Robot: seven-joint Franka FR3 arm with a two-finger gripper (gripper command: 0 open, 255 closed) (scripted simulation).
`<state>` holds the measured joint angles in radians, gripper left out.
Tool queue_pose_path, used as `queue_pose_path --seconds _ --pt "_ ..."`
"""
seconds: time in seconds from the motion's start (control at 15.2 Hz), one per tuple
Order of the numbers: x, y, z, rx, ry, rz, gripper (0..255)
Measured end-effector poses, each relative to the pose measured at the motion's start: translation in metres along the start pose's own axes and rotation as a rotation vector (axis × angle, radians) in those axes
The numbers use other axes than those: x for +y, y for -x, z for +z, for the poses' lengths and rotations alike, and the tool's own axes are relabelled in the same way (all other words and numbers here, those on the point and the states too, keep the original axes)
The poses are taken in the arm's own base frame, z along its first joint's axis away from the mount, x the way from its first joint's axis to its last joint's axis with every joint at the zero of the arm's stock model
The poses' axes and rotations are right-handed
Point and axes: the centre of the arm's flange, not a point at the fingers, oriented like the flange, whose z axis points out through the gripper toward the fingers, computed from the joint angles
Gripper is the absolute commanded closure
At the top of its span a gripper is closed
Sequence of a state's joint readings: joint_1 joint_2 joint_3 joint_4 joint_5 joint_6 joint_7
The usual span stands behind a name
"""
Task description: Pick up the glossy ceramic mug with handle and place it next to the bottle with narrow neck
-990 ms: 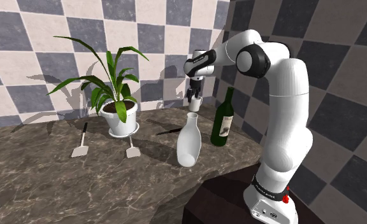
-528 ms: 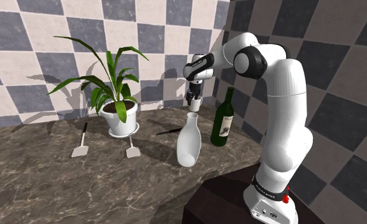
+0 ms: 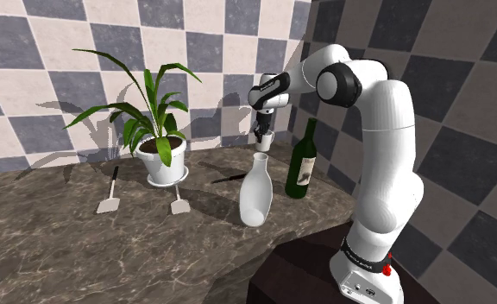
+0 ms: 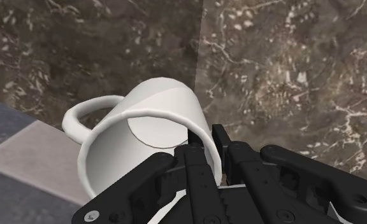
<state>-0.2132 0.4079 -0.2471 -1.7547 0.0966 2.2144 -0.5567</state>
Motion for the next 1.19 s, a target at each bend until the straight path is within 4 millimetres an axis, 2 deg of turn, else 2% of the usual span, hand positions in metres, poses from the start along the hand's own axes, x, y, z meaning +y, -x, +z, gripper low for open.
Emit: queue_pose_path --seconds 0.46,1.19 --pt "0.0 0.0 -0.002 0.0 0.0 0.0 255" --pt "0.002 -0.005 -0.058 0.0 0.0 0.0 255"
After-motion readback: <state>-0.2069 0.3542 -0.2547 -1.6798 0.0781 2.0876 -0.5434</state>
